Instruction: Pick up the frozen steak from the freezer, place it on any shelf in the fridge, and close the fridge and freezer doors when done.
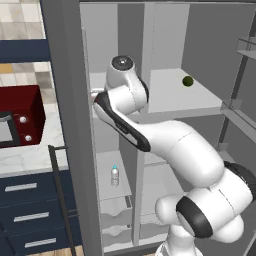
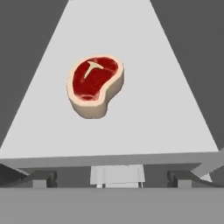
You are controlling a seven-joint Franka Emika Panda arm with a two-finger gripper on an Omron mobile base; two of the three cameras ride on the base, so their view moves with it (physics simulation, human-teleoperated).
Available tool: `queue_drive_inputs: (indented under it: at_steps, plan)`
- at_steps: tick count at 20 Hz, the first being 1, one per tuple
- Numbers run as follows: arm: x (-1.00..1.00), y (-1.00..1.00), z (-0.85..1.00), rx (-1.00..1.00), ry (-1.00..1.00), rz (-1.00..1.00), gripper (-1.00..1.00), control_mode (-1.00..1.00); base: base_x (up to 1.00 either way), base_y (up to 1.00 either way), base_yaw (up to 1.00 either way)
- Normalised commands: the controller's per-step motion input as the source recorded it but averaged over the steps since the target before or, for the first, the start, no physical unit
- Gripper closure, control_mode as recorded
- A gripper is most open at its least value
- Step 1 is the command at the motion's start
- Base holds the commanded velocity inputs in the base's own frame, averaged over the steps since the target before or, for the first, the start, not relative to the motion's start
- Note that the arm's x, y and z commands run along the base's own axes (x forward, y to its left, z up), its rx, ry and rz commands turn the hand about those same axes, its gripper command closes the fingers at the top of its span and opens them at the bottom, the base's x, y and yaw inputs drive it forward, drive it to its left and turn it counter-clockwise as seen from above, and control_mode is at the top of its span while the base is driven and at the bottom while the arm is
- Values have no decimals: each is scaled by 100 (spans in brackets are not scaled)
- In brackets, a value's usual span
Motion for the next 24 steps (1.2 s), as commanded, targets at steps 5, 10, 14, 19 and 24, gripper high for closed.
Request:
queue_drive_inputs:
  at_steps: [5,10,14,19,24]
  plan:
    - [43,26,-13,0,1,-3,-100,-100,0,0,0]
    - [13,0,-18,0,0,0,-100,-100,0,0,0]
    - [9,0,-16,0,0,0,-100,-100,0,0,0]
    - [12,0,-25,0,0,0,-100,-100,0,0,0]
    - [28,0,-8,0,0,0,-100,-100,0,0,0]
